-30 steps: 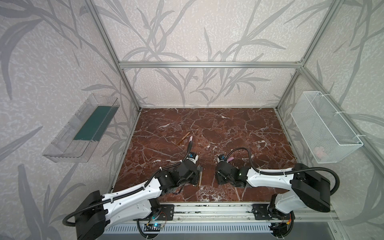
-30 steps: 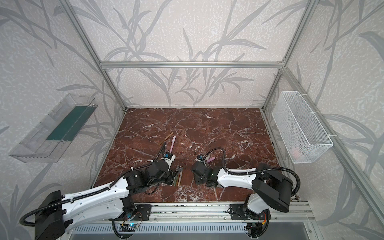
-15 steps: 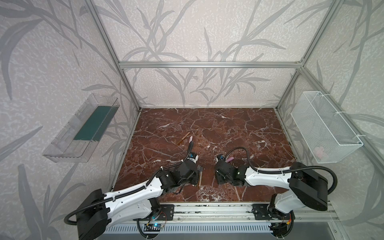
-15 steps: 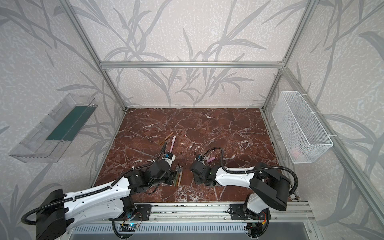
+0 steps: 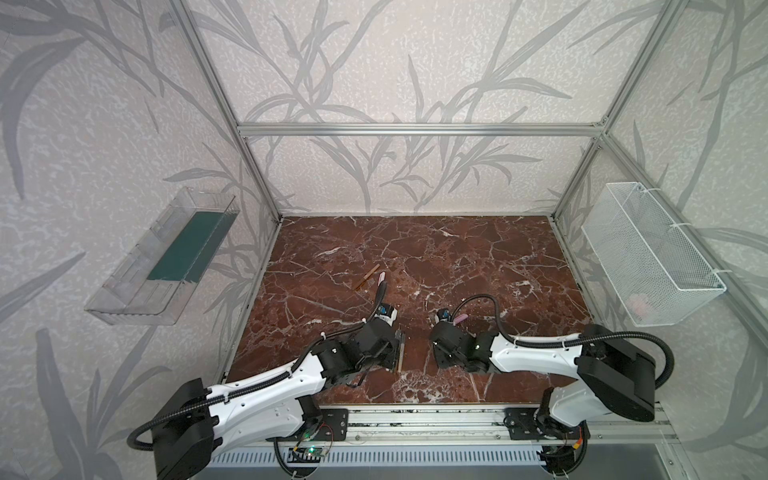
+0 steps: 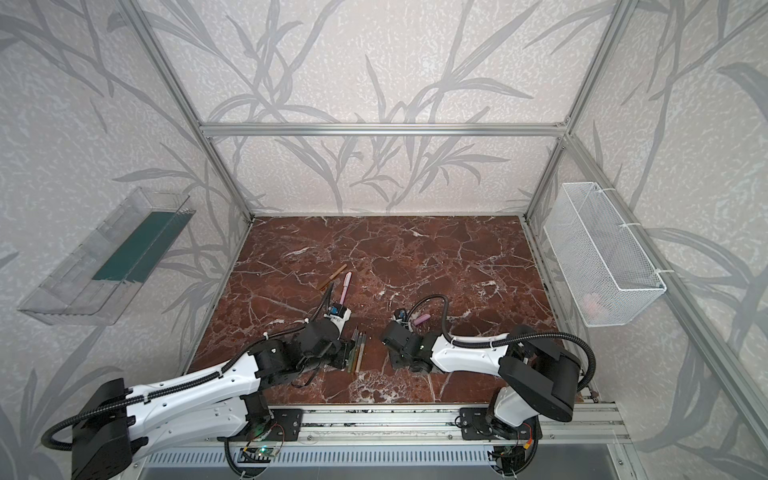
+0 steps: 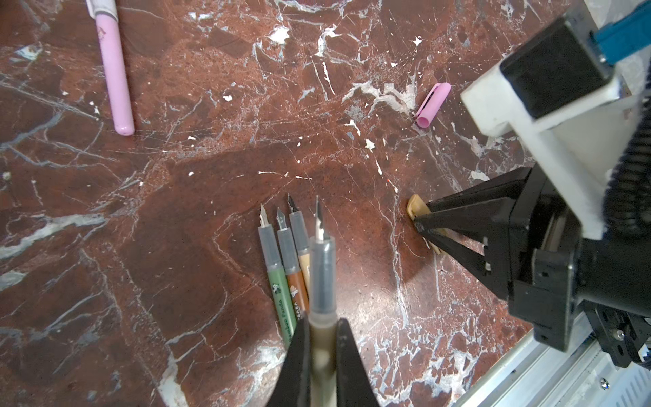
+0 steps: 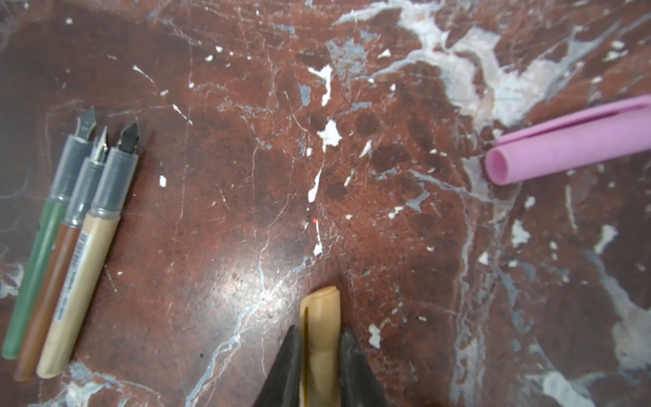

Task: Insert the pens into the pen caps
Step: 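Grasp a tan cap with the right gripper, then lift the tan cap with the right gripper while the left raises the pen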

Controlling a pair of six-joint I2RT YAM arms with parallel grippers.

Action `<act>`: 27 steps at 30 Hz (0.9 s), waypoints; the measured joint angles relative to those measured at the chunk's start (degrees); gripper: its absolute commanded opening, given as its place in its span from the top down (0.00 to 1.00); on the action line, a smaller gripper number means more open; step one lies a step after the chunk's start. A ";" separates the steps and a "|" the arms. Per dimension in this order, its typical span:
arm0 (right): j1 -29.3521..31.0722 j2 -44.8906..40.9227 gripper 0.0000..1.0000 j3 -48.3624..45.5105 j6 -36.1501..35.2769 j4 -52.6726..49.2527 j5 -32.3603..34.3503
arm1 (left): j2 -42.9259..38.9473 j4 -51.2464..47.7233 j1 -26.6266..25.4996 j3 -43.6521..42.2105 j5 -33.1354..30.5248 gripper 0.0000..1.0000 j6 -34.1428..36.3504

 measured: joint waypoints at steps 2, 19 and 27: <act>0.02 -0.22 0.83 -0.31 0.35 0.46 0.00 | -0.42 0.00 0.00 0.02 0.00 1.00 0.00; 1.31 -2.64 0.94 -1.68 3.72 -0.20 1.86 | -2.23 -0.04 0.00 0.02 0.37 1.00 -0.20; 0.55 -12.92 1.00 -3.02 4.63 -4.02 4.57 | -2.56 0.90 0.00 -0.02 2.91 1.00 -0.13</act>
